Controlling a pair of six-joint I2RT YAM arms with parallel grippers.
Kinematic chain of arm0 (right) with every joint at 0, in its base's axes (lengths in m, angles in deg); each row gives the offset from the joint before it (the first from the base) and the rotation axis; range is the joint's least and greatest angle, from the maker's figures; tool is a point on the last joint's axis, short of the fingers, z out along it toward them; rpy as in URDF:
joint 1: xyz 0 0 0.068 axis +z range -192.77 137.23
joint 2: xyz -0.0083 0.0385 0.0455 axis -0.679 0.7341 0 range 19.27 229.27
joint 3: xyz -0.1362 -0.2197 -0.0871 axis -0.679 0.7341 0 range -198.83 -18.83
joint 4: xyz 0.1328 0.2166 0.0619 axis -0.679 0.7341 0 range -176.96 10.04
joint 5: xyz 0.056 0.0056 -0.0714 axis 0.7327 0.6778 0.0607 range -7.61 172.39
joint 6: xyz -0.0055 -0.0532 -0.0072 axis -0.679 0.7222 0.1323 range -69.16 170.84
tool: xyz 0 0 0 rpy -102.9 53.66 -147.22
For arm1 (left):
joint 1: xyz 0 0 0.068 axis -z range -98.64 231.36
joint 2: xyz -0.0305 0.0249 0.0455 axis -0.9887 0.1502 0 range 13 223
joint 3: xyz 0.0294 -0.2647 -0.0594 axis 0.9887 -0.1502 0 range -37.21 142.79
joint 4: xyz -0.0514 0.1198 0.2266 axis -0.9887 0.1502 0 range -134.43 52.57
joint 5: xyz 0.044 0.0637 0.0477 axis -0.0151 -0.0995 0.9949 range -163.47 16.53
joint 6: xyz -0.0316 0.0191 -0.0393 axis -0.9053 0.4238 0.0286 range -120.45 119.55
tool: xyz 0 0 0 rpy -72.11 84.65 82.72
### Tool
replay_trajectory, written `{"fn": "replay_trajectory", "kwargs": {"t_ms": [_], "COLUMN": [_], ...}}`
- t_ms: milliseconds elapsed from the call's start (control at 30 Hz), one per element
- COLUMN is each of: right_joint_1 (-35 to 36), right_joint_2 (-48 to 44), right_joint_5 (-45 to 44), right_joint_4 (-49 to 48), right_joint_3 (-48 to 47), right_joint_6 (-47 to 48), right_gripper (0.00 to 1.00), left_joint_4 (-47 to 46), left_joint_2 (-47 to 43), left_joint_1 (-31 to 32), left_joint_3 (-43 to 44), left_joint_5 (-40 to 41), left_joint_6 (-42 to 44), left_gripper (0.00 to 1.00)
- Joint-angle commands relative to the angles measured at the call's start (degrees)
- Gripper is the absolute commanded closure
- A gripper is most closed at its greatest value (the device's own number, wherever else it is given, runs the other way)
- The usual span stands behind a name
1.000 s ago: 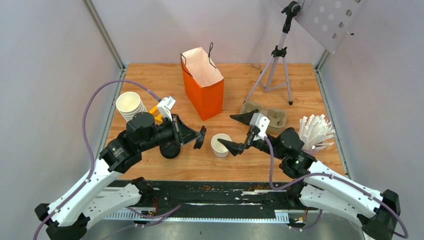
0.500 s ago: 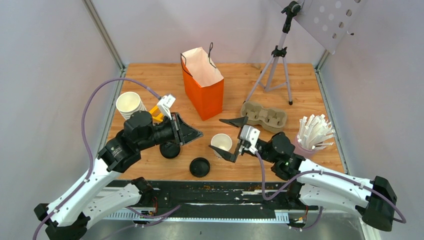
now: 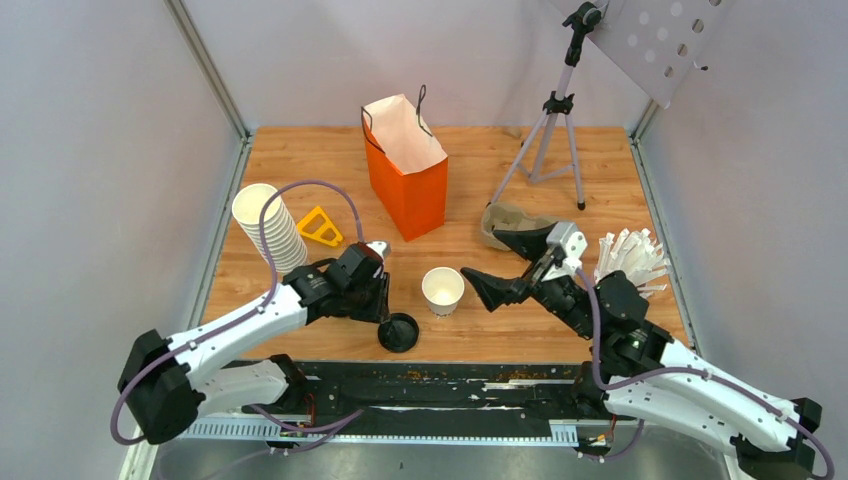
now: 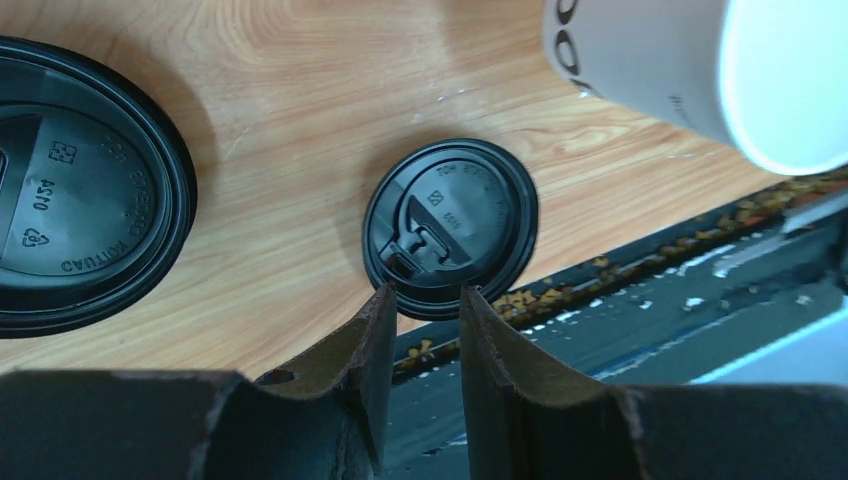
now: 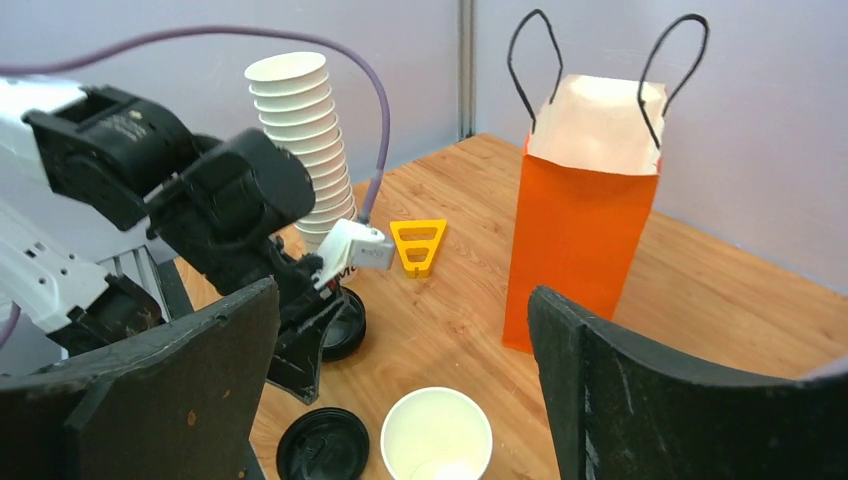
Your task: Pack the takeout coffee
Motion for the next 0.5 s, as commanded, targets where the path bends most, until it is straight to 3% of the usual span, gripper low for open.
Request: {"fn": "replay_trajectory", "kwargs": {"t_ms": [0,467], "right_joint_1": [0.2,0.2], "right_joint_2": [-3.0,-5.1], "right_joint_5": [-4.7,-5.8], "right_joint_4": [9.7,13.9], "right_joint_3": [-3.7,-5.5], "right_joint_6": [-5.9,-5.7], "right_gripper": [0.07,0.07], "left_joint_4": [-3.4,-9.9], "left_joint_2": [2.6,8.1], "left_joint_1": [1.6,2.1], "left_joint_3": [-0.8,-6.1], "left_joint_5": [5.0,5.8], "left_joint_6": [1.4,1.9], "left_gripper": [0.63,0.6]}}
